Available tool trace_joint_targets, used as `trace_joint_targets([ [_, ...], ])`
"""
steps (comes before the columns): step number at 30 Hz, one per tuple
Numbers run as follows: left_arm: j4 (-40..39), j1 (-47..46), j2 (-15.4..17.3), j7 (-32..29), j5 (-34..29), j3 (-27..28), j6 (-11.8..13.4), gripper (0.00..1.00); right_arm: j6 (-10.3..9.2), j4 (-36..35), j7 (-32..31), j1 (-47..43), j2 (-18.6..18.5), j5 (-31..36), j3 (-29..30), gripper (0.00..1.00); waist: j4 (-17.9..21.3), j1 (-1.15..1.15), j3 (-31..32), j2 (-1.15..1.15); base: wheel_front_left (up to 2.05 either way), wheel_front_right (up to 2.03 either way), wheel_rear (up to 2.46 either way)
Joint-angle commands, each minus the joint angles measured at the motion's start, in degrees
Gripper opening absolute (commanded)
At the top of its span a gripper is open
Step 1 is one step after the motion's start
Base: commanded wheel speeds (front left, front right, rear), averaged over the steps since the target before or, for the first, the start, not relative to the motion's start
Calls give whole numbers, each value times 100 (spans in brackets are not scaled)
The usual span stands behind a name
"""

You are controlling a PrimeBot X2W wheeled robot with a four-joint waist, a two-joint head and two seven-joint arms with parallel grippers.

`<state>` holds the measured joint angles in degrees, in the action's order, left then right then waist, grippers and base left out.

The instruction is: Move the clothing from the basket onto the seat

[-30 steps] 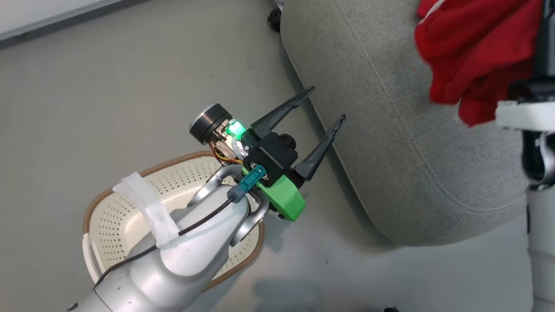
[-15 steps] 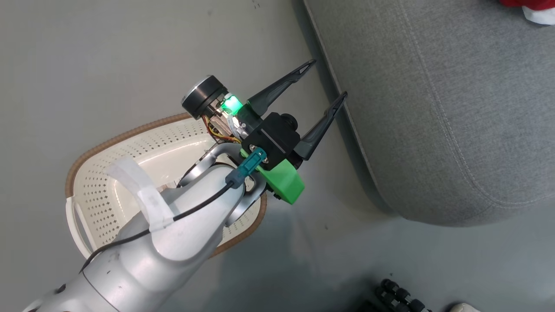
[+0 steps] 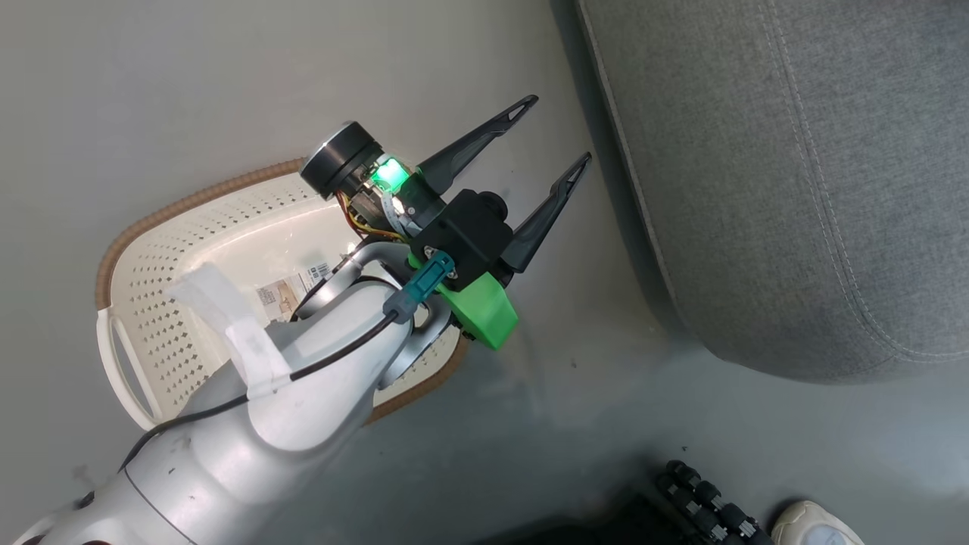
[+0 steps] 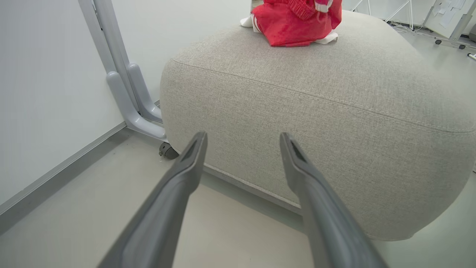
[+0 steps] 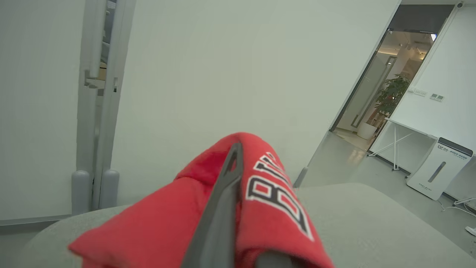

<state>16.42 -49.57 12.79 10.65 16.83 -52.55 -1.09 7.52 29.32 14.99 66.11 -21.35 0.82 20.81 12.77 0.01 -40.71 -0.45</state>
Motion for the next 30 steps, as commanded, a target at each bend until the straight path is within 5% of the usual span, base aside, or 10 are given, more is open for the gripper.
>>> trace_joint_targets([
  [1, -47, -49, 41, -16, -46, -10, 24, 100, -6, -11, -23, -135, 236, 279, 130, 0, -13, -1, -47, 45, 0, 0, 0],
  [8, -117, -8, 128, -43, -10, -7, 95, 100, -6, -535, -499, -586, 1424, 1554, 907, 0, -60, -1, -92, 45, 0, 0, 0],
  [19, -208, 14, 232, -52, 63, 16, 167, 100, -7, -832, -822, -1121, 1823, 2142, 1312, 0, -102, -1, -123, 45, 0, 0, 0],
  [20, -210, 17, 244, -50, 67, 18, 173, 100, -7, -780, -791, -1084, 1825, 2097, 1333, 30, -96, -1, -119, 45, 0, 0, 0],
  [21, -206, 23, 253, -45, 76, 21, 174, 100, -7, -711, -802, -1066, 1825, 2065, 1351, 97, -89, -1, -108, 45, 0, 0, 0],
  [30, -55, 301, 214, 161, 250, 41, 268, 100, -7, -60, -371, -1387, 1338, 1609, 1117, 100, -42, -1, 477, 45, 0, 0, 0],
])
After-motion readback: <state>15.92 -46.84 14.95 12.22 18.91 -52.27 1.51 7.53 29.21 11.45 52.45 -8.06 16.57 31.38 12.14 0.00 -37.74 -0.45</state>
